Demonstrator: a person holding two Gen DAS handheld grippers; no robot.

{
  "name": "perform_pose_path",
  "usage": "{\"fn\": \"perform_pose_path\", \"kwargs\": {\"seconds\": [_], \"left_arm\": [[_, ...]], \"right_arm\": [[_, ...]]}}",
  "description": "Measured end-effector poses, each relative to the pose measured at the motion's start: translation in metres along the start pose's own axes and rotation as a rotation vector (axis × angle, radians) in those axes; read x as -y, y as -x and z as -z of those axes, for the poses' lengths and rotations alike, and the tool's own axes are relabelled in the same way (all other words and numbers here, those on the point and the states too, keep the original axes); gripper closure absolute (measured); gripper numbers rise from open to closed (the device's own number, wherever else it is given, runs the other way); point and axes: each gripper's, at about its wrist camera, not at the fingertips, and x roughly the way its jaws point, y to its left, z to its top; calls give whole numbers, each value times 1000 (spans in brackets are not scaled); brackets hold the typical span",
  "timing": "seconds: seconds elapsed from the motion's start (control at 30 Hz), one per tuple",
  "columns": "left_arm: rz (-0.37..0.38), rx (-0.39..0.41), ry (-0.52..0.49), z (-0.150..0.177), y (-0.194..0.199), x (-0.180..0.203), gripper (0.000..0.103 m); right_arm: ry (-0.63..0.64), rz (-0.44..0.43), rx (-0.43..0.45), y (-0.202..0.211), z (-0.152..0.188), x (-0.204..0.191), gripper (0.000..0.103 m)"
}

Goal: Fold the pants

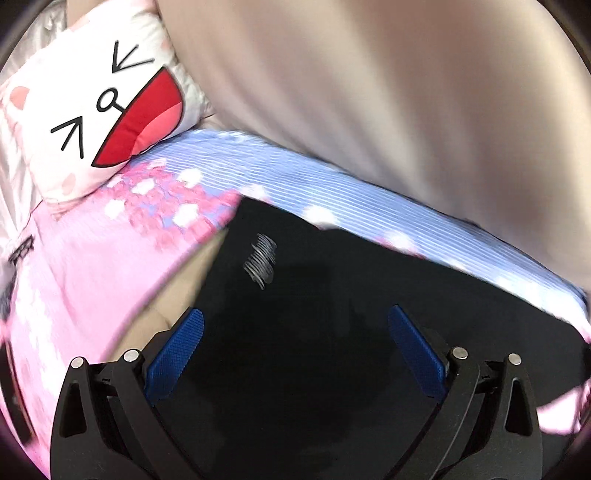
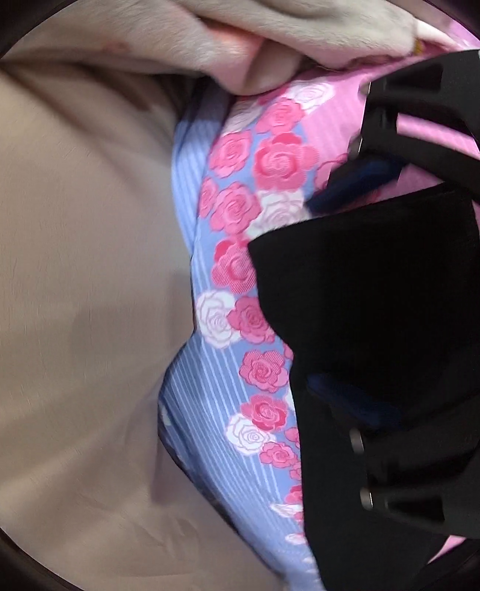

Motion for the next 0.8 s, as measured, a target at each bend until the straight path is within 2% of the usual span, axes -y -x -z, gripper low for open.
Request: {"fn": "perform_pose_path", "kwargs": {"seconds": [0.07, 0.1, 0.17, 0.23, 0.27, 0.3, 0.33, 0.37, 0.4, 0.47, 0.57, 0.7, 0.8], "left_arm": [[-107, -9, 13, -28, -31, -15, 5], [-124, -8, 10, -39, -44, -20, 5], [-124, -36, -3, -55, -71, -26, 5], [-89, -106, 6, -62, -96, -30, 5], [-47, -148, 16, -63, -107, -31, 8], [-12, -178, 29, -62, -115, -32, 21], [-18, -185, 28, -63, -118, -33, 23], [-44, -166, 16, -63, -115, -32, 57], [-58, -160, -1, -65, -112, -31, 79], [21, -173, 28, -68, -103, -37, 81], [59, -102, 14, -68, -68, -40, 81], [142, 15, -2, -61, 11, -51, 81], [196, 69, -17, -41, 75, -69, 81]], "right_arm": [[-10, -27, 0, 4, 0, 0, 62], [-19, -59, -4, 6, 0, 0, 74], [-18, -63, -3, 10, -1, -3, 78], [-7, -51, -3, 14, 2, -9, 84], [-9, -45, -4, 15, 2, -11, 84], [-17, -38, -2, 16, 2, -12, 84], [-31, -38, 1, 19, 3, -12, 84], [-47, -40, 6, 22, 3, -12, 84], [-59, -43, 9, 26, 4, -16, 84], [-88, -59, 25, 31, 3, -12, 88], [-100, -77, 58, 43, -2, -8, 90], [-106, -141, 146, 92, 1, -5, 90], [-67, -207, 228, 147, 20, 0, 90]]}}
